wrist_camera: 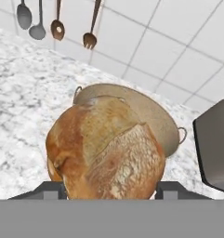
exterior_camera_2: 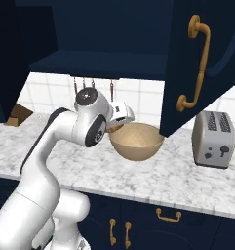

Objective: Open the cabinet, pick up the bread from the cabinet and place it in the basket. Then move the basket to the dining counter.

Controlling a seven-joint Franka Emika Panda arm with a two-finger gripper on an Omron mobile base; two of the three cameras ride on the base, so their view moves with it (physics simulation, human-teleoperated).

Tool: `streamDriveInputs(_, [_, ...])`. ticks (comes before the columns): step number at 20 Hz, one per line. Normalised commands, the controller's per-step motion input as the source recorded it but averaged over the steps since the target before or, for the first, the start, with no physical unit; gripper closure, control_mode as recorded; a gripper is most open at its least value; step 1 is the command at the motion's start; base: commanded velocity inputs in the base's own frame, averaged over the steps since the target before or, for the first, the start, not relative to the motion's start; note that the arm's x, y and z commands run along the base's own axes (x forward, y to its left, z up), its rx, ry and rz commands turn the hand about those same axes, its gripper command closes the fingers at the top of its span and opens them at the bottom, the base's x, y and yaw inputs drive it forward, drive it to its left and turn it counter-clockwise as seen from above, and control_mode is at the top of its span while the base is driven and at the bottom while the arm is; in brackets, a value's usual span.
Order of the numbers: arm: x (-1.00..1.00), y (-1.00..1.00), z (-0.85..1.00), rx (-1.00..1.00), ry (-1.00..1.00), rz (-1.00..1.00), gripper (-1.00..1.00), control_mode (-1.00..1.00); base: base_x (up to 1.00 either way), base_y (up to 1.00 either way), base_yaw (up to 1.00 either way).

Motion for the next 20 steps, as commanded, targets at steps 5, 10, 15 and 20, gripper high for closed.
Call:
streamDriveInputs(5, [0.94, -0.22, -0.50, -0.01, 0.31, 0.00, 1.00, -1.00, 0.00, 0.00, 0.00])
streamDriveInputs(10, [0.42, -0.31, -0.56, 0.00, 0.06, 0.00, 1.00, -1.00, 0.00, 0.00, 0.00])
streamDriveInputs(15, [0.26, -0.17, -0.61, 0.00, 0.00, 0.00, 1.00, -1.00, 0.00, 0.00, 0.00])
streamDriveInputs(20, [0.33, -0.07, -0.51, 0.00, 0.02, 0.00, 1.00, -1.00, 0.00, 0.00, 0.00])
